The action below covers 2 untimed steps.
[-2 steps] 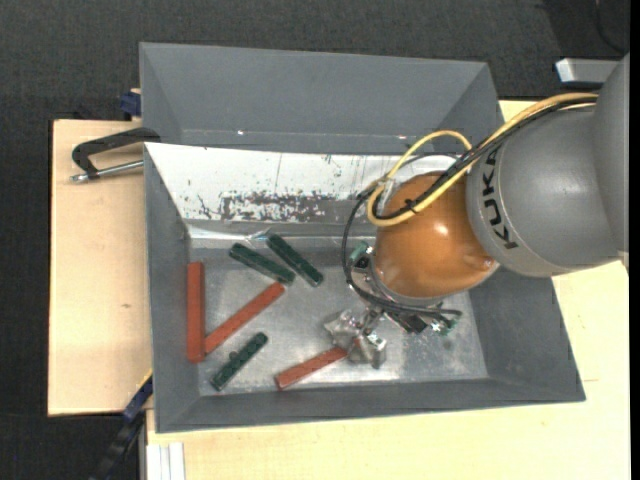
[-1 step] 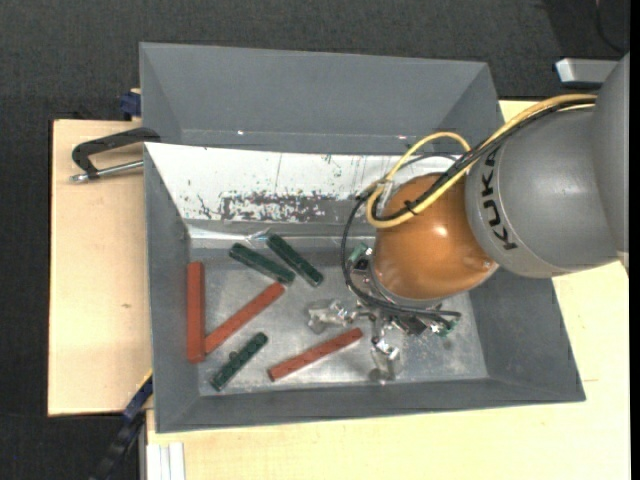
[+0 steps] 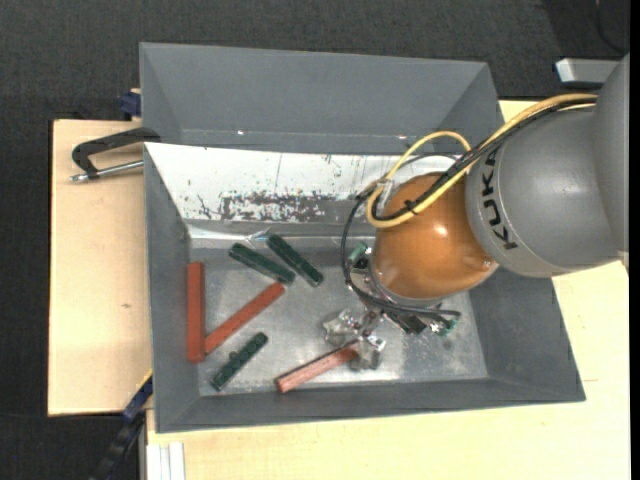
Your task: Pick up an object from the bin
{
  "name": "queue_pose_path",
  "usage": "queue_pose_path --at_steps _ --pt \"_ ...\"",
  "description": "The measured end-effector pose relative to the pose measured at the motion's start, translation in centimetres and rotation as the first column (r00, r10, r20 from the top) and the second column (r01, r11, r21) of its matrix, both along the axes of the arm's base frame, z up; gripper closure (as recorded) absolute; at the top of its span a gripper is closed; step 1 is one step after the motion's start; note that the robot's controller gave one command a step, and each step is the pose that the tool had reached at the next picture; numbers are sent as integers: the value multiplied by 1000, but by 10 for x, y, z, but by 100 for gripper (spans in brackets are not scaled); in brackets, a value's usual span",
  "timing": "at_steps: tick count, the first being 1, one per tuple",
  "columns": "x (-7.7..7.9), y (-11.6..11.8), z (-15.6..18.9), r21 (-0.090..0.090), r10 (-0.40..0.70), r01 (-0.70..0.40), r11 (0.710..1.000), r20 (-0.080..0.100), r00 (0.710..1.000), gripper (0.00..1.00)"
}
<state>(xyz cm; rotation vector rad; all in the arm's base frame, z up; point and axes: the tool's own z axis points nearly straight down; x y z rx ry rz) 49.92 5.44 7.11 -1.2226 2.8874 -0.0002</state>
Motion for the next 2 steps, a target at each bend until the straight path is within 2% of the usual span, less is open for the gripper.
queue_pose_path --at_steps 1,2 --pt "0 0 0 0 0 0 1000 0 1000 100" --pt "56 17 149 0 111 -111 994 1 994 100"
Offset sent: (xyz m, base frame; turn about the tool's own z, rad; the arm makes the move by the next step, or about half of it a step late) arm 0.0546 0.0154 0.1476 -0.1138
